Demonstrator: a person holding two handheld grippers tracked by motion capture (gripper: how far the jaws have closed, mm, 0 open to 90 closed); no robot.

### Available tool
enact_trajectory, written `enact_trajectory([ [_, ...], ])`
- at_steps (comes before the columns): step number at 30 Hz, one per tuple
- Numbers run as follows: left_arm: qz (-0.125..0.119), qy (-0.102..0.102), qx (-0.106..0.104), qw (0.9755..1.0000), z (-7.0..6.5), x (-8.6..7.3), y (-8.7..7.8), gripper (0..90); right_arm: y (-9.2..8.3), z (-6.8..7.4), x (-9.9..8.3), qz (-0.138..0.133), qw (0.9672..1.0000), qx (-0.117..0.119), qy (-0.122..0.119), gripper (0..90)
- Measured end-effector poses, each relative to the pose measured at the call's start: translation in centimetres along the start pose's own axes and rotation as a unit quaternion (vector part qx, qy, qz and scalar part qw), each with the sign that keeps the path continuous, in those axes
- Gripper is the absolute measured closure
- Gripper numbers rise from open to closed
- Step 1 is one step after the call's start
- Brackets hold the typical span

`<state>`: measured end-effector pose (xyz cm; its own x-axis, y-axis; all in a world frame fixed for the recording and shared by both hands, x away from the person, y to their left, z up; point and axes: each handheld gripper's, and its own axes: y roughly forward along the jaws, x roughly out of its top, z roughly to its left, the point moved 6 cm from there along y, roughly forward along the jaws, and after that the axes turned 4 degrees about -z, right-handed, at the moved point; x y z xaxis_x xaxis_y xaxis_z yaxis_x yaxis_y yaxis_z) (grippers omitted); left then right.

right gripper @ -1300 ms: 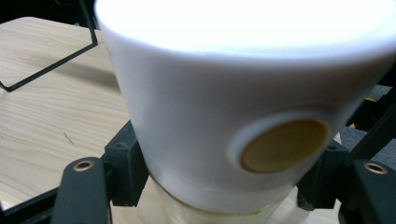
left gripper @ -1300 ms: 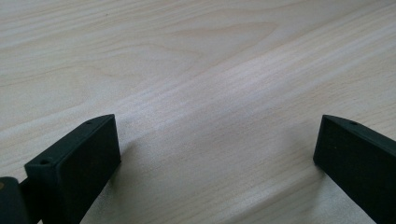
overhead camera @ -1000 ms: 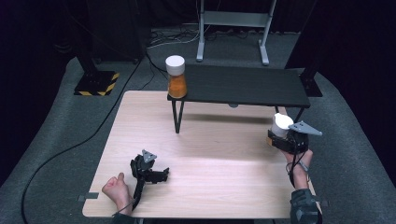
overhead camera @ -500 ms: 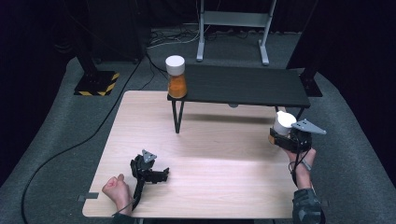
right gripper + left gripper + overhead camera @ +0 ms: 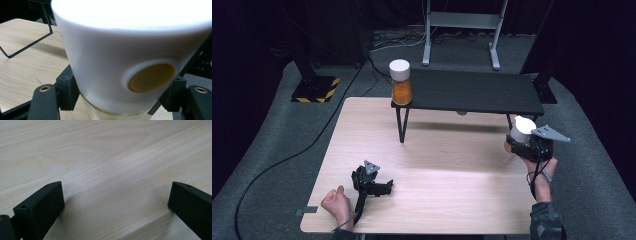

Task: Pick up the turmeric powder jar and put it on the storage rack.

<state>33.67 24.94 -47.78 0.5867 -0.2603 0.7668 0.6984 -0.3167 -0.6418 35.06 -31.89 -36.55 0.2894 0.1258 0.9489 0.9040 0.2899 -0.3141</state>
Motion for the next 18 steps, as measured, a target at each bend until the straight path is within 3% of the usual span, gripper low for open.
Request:
enact_trajectory([
  [18, 0.0, 0.0, 0.0, 1.0, 0.0, 0.0, 0.0, 0.0, -1.4, -0.7, 1.8, -0.005, 1.0, -0.004, 0.005, 29.8],
])
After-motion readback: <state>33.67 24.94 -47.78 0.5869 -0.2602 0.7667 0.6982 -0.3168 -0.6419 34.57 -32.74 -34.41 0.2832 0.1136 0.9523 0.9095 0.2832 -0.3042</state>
